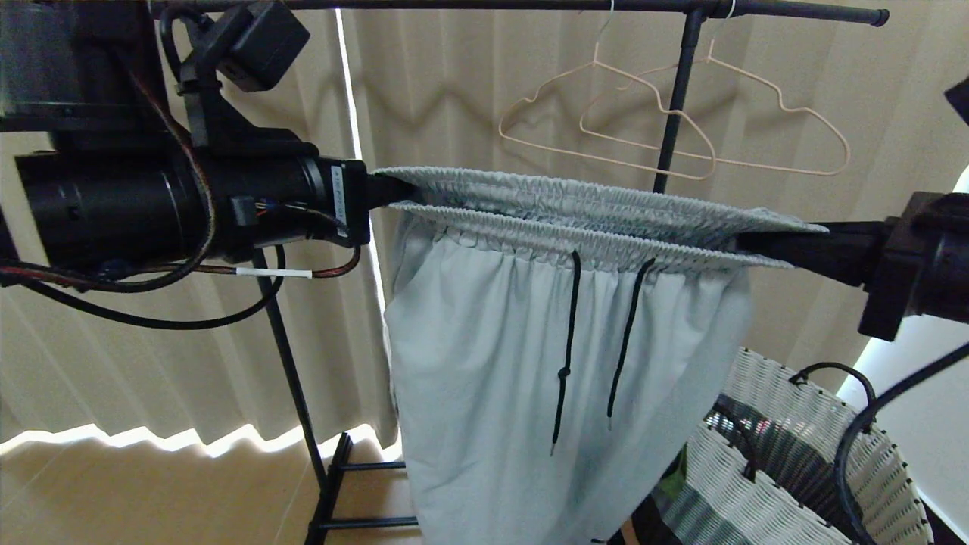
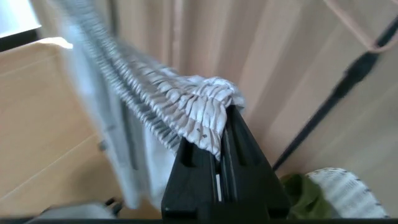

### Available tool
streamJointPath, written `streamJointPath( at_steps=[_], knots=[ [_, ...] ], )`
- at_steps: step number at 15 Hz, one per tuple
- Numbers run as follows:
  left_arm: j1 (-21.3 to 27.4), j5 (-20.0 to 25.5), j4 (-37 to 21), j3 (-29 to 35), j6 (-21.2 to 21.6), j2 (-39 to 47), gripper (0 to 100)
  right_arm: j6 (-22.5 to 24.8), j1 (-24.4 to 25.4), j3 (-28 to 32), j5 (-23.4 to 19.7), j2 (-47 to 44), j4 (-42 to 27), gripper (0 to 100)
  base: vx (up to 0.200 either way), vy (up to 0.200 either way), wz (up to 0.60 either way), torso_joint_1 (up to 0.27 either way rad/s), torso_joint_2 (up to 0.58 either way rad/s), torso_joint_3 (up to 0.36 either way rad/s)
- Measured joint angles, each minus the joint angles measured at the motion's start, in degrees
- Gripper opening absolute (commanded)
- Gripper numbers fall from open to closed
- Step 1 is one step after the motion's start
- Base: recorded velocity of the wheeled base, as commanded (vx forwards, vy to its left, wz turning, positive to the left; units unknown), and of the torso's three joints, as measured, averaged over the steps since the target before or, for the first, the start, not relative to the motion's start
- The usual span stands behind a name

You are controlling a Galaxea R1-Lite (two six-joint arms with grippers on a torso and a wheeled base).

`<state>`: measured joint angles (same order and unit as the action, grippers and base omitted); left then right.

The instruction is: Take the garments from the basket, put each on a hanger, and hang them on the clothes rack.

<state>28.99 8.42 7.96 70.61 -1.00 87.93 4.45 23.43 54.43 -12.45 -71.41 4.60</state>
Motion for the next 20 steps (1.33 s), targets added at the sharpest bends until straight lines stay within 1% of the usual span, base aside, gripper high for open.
streamJointPath(
  at_steps=[2,4,6,8,10,12,15,17,20],
  knots=[
    [-0.07,-0.13,2.68,0.17,-0.01,1.95,0,0.11,3.46,-3.24,0.00,3.41,-0.55,0,0.000,0.000,0.00,0.000,0.00,0.000],
    [-0.02,-0.16,3.34,0.06,0.05,3.17,0,0.17,4.73,-4.19,0.02,4.90,-0.28,0,0.000,0.000,0.00,0.000,0.00,0.000],
    [0.02,-0.16,3.34,-0.16,0.02,3.77,0,0.20,5.06,-4.46,0.16,5.51,-0.22,0,0.000,0.000,0.00,0.000,0.00,0.000],
    [-0.07,-0.13,2.60,-1.16,0.00,3.27,0,0.28,3.58,-4.52,0.49,5.02,-0.26,0,0.000,0.000,0.00,0.000,0.00,0.000],
    [-0.13,-0.11,0.02,-2.17,-0.01,1.67,0,0.23,1.01,-3.41,0.51,3.63,-0.11,0,0.000,0.000,0.00,0.000,0.00,0.000],
    [-0.11,0.30,-4.60,-2.45,-0.01,-0.87,0,0.04,-0.56,-1.45,0.44,1.43,0.73,0,0.000,0.000,0.00,0.000,0.00,0.000],
    [1.16,0.49,-9.98,-2.61,-0.01,-5.18,0,-0.05,-1.13,0.45,0.41,-3.23,6.79,0,0.000,0.000,0.00,0.000,0.00,0.000],
    [3.72,0.46,-13.62,-2.63,0.02,-8.25,0,-0.11,-1.19,2.21,0.33,-7.28,10.18,0,0.000,0.000,0.00,0.000,0.00,0.000],
    [8.00,0.39,-15.21,-3.19,0.21,-12.17,0,-0.16,-1.22,4.67,0.22,-11.65,12.51,0,0.000,0.000,0.00,0.000,0.00,0.000]
  ],
)
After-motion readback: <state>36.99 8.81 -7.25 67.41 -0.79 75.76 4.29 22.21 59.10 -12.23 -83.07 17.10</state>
